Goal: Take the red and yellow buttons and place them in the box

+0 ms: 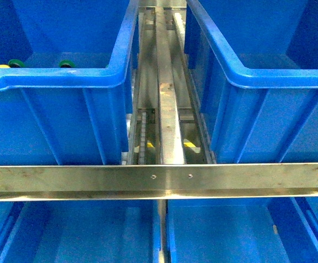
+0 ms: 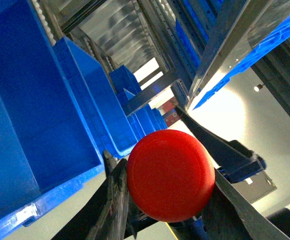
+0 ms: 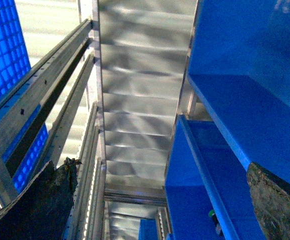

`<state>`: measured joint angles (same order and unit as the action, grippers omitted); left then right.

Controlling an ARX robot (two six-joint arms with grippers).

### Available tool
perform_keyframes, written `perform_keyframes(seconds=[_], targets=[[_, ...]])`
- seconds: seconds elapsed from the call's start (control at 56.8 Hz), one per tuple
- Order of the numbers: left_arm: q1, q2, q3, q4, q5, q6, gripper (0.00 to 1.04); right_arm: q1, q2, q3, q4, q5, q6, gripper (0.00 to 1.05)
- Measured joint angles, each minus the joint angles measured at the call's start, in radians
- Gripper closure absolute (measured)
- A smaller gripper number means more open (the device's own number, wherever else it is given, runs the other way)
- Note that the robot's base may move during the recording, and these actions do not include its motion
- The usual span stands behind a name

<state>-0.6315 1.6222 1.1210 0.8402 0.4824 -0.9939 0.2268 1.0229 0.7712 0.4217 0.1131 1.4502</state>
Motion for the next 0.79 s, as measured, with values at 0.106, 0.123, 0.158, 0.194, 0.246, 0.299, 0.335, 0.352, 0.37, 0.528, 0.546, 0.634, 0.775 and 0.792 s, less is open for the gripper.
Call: perform_keyframes(seconds=[0.106, 0.123, 0.158, 0.194, 0.246, 0.299, 0.335, 0.352, 0.37, 0.528, 0.546, 0.634, 0.775, 0.792], targets=[[-0.003, 0.045, 0.034, 0.000, -0.004, 0.001, 0.72, 0.002, 0.000, 0.017, -0.010, 0.000, -0.021, 0.06], [-0.004, 0.053, 0.042, 0.000, -0.005, 0.001, 0.72, 0.002, 0.000, 0.018, -0.010, -0.001, -0.026, 0.06], [-0.009, 0.066, 0.053, 0.001, -0.009, 0.000, 0.72, 0.002, 0.000, 0.018, -0.010, -0.002, -0.032, 0.06], [-0.015, 0.078, 0.064, 0.005, -0.009, -0.001, 0.72, 0.001, 0.000, 0.017, -0.012, -0.002, -0.033, 0.06], [-0.023, 0.091, 0.080, 0.007, -0.010, -0.002, 0.72, -0.001, 0.000, 0.016, -0.018, -0.002, -0.033, 0.06], [-0.030, 0.100, 0.094, 0.008, -0.010, -0.002, 0.72, -0.003, 0.000, 0.011, -0.022, -0.002, -0.033, 0.06], [-0.036, 0.109, 0.108, 0.008, -0.010, -0.003, 0.72, -0.004, -0.001, 0.006, -0.024, -0.001, -0.033, 0.06], [-0.038, 0.113, 0.114, 0.008, -0.010, -0.003, 0.72, -0.004, -0.001, 0.005, -0.024, -0.001, -0.033, 0.06], [-0.040, 0.116, 0.121, 0.008, -0.011, -0.003, 0.72, -0.004, -0.001, 0.004, -0.024, -0.001, -0.033, 0.06], [-0.061, 0.153, 0.157, 0.000, -0.015, -0.002, 0.72, 0.003, -0.001, 0.003, -0.024, -0.002, -0.050, 0.06], [-0.063, 0.158, 0.159, -0.003, -0.017, -0.002, 0.72, 0.004, -0.001, 0.003, -0.024, -0.002, -0.052, 0.06], [-0.066, 0.167, 0.163, -0.003, -0.021, -0.002, 0.72, 0.005, -0.001, 0.004, -0.024, -0.001, -0.059, 0.06], [-0.072, 0.178, 0.167, -0.004, -0.024, -0.002, 0.72, 0.003, -0.003, 0.005, -0.041, -0.001, -0.072, 0.06], [-0.074, 0.179, 0.169, -0.004, -0.026, -0.002, 0.72, 0.002, -0.003, 0.005, -0.043, -0.001, -0.075, 0.06]])
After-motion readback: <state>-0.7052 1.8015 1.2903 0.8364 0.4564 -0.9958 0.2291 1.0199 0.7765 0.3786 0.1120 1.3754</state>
